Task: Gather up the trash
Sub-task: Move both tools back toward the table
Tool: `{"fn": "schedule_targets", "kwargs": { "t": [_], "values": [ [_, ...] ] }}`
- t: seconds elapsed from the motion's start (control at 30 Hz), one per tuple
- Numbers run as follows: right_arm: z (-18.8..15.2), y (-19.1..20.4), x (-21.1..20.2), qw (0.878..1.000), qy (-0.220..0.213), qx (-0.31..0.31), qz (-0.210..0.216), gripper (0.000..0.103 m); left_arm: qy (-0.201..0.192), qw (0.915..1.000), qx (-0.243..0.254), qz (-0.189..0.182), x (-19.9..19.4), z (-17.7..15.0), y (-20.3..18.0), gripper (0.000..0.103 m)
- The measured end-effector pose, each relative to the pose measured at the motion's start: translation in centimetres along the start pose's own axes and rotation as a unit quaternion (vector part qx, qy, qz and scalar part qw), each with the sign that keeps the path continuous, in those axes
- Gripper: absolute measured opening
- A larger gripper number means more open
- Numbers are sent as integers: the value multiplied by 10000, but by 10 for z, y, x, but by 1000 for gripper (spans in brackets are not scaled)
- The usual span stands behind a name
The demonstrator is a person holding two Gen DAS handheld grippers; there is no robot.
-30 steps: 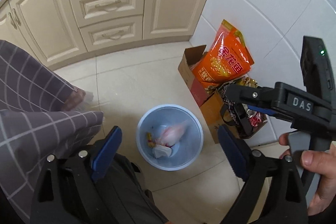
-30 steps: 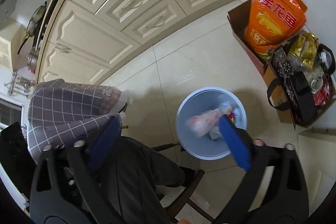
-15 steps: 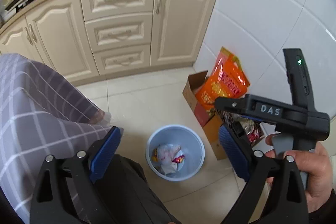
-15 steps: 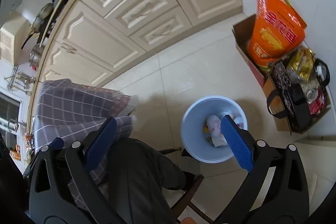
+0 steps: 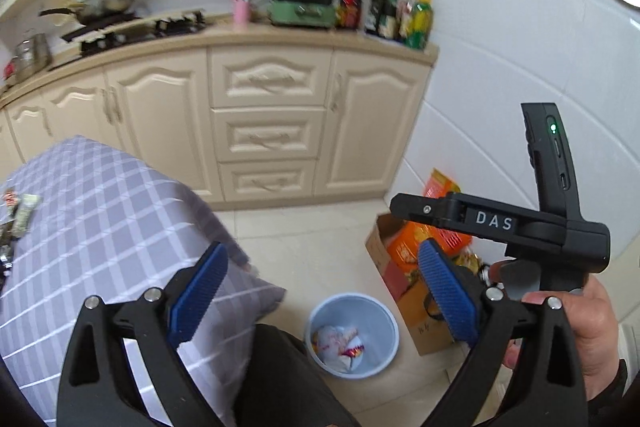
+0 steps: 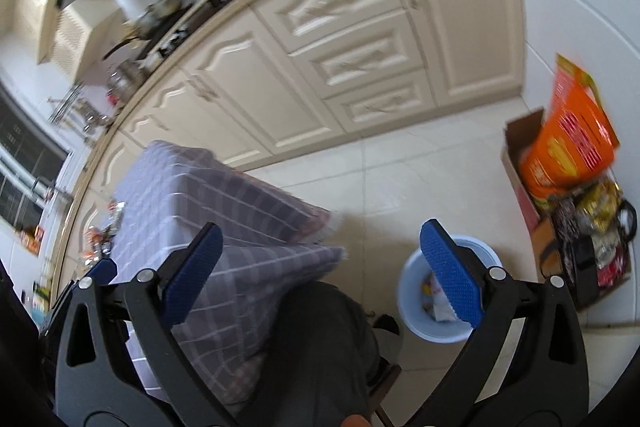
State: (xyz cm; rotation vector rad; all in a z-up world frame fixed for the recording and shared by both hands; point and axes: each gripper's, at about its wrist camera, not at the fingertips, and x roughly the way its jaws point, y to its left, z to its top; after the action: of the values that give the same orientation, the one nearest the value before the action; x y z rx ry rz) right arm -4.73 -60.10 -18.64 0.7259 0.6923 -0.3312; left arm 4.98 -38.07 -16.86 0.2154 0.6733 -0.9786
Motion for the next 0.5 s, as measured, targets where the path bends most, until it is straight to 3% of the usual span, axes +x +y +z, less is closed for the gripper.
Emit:
{"fn": "schedule_targets", "kwargs": {
  "t": [0.27,0.5],
  "values": [
    [-2,87,3,9965,-12,-689,464,97,-510,9958,-286,701,-65,-1,57,94],
    [-13,170,10,9874,46,-1310,888,97,-943,9836,-747,1343,-125,-14,118,94]
  ]
}}
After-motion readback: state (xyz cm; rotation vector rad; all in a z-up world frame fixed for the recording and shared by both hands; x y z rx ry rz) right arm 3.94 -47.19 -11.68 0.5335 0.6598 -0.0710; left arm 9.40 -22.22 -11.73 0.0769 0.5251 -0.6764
